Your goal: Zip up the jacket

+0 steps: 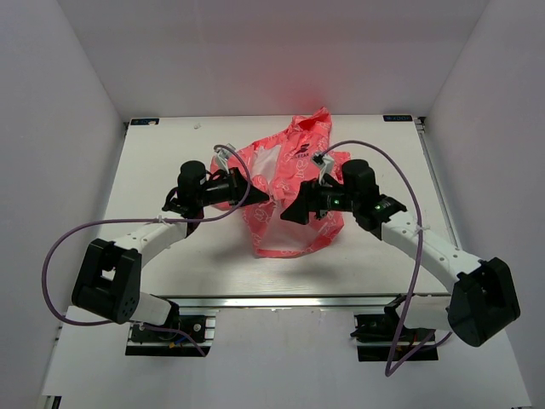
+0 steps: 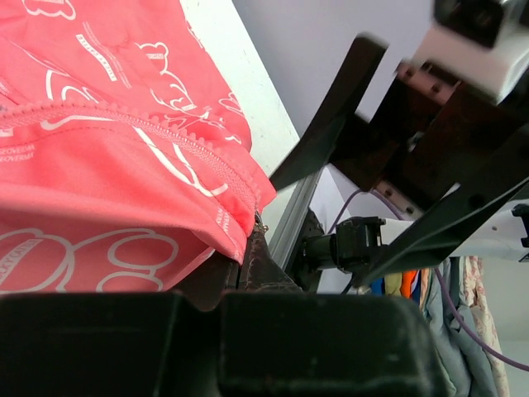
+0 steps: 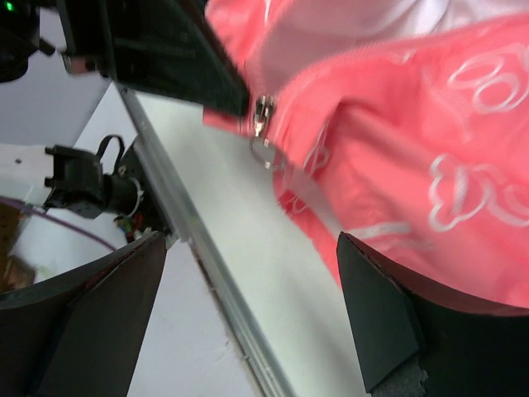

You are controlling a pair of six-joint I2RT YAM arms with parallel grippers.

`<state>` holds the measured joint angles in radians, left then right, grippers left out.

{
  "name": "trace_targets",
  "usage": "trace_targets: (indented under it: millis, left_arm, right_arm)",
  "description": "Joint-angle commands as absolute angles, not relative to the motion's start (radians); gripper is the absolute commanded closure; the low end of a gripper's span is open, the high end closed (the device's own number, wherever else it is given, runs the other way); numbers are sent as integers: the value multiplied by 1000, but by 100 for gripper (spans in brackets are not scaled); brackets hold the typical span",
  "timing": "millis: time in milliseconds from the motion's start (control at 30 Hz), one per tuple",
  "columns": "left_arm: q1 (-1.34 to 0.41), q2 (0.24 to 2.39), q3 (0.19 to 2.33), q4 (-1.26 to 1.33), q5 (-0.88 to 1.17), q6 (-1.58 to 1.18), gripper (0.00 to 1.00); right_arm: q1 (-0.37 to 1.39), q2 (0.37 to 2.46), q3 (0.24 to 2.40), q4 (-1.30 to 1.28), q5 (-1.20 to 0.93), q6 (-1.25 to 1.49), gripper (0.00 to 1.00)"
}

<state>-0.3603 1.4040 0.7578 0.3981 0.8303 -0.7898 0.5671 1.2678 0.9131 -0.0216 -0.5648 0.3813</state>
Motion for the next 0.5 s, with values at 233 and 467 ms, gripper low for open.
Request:
trace_targets:
  millis: [233, 467]
  left_arm:
    - [-373, 1388, 730, 466, 833, -816, 100]
    - [-373, 1387, 724, 468, 819, -815, 100]
  right_arm:
    - [612, 1350, 877, 199, -673, 489, 11]
    - [612, 1440, 936, 288, -698, 535, 12]
